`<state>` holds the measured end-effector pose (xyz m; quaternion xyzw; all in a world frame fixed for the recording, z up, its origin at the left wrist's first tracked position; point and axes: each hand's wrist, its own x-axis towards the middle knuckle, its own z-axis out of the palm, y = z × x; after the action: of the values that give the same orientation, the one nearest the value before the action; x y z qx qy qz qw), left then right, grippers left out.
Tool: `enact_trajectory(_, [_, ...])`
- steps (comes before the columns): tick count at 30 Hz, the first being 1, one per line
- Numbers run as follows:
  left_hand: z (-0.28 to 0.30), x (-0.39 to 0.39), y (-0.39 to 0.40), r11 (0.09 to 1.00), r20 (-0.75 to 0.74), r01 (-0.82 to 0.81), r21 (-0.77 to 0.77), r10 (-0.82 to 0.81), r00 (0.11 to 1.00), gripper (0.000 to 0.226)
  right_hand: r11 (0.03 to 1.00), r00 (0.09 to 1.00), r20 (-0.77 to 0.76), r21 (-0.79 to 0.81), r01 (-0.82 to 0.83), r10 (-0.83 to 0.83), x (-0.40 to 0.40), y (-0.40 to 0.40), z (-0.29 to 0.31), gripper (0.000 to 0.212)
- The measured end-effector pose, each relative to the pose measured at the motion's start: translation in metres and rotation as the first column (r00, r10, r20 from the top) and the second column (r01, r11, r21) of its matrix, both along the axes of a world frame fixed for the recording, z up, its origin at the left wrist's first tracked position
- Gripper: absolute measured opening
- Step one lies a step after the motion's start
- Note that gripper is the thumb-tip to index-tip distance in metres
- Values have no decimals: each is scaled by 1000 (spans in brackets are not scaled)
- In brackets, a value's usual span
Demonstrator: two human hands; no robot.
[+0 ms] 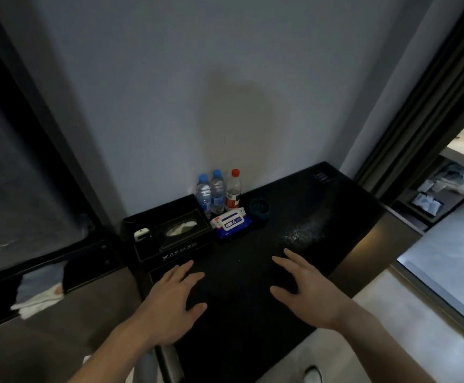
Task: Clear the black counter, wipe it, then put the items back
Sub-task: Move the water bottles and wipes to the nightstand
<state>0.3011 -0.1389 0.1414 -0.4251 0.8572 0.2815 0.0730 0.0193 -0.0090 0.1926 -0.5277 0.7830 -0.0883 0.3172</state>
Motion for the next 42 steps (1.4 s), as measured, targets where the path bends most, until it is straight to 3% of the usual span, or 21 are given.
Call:
enact_trajectory(13, [-21,-138,-32,917,8,-397,-37,398,917,70,940,938,86,28,-339,336,-176,-115,-41,75])
enact_trajectory(20, [-8,-220,-59,881,-8,-469,-60,470,883,69,892,889,69,-15,-452,452,-250,-178,-38,74])
enact_trajectory(33, [-10,-275,-169,841,-46,-535,-81,533,845,68,845,855,30,-175,-505,517,-237,-314,-43,70])
enact_trajectory(42, [-42,-293,-273,819,-109,-571,-64,563,819,75,815,824,-10,-141,-562,567,-205,-399,-74,74])
